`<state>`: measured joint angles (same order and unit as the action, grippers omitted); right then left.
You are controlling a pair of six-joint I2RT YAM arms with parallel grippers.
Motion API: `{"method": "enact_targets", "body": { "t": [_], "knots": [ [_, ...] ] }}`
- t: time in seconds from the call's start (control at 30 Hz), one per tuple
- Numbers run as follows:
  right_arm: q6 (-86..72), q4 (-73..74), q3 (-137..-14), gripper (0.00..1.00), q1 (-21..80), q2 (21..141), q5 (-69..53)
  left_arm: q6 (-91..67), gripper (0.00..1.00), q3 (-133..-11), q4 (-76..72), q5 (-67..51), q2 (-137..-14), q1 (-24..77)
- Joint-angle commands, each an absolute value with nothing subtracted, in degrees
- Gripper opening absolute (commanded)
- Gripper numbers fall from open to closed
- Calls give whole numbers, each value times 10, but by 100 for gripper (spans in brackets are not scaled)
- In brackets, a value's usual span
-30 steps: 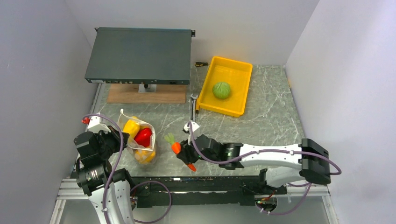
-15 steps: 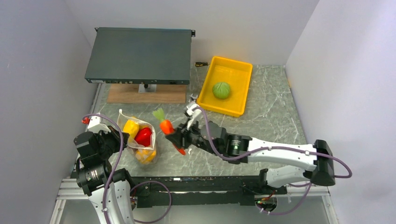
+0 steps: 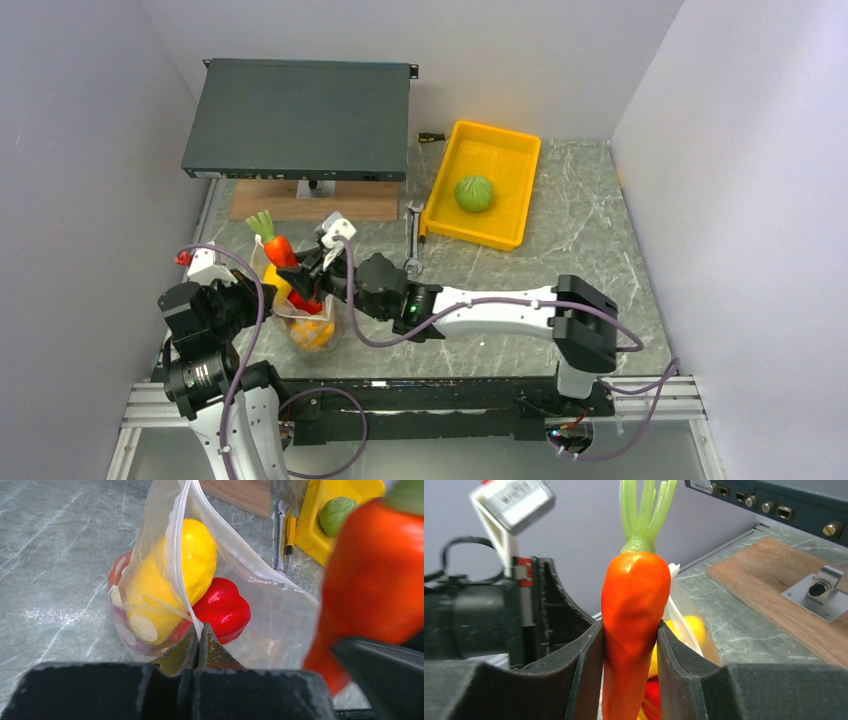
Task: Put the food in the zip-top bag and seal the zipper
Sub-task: Place the fake vegetable in the zipper food storage bag.
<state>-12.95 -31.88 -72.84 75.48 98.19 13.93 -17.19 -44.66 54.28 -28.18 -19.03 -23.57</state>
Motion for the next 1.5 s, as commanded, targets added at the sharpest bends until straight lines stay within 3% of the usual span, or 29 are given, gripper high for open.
{"method": "enact_targets", "body": {
  "t": [0.0, 0.43, 0.6, 0.8, 1.03, 1.3, 1.47],
  "knots": [
    [-86, -445, -739, 0, 755, 1017, 162, -168, 0, -451, 521, -286, -187, -240],
    [-105, -334, -672, 0, 756, 1000, 93, -167, 0, -451, 520, -290, -188, -241],
    [-86, -236, -708, 0, 755, 1020, 56, -167, 0, -451, 521, -290, -188, -241],
    [-92, -143, -762, 20, 756, 1044, 40, -167, 0, -451, 520, -290, -188, -241],
    [-135, 105, -933, 59, 756, 1078, 84, -166, 0, -451, 522, -290, -188, -241],
    [-156, 143, -893, 79, 755, 966, 97, -166, 0, -451, 523, -292, -189, -241],
    [-211, 144, -839, 77, 727, 917, 152, -166, 0, -451, 521, -292, -189, -241]
  ]
}}
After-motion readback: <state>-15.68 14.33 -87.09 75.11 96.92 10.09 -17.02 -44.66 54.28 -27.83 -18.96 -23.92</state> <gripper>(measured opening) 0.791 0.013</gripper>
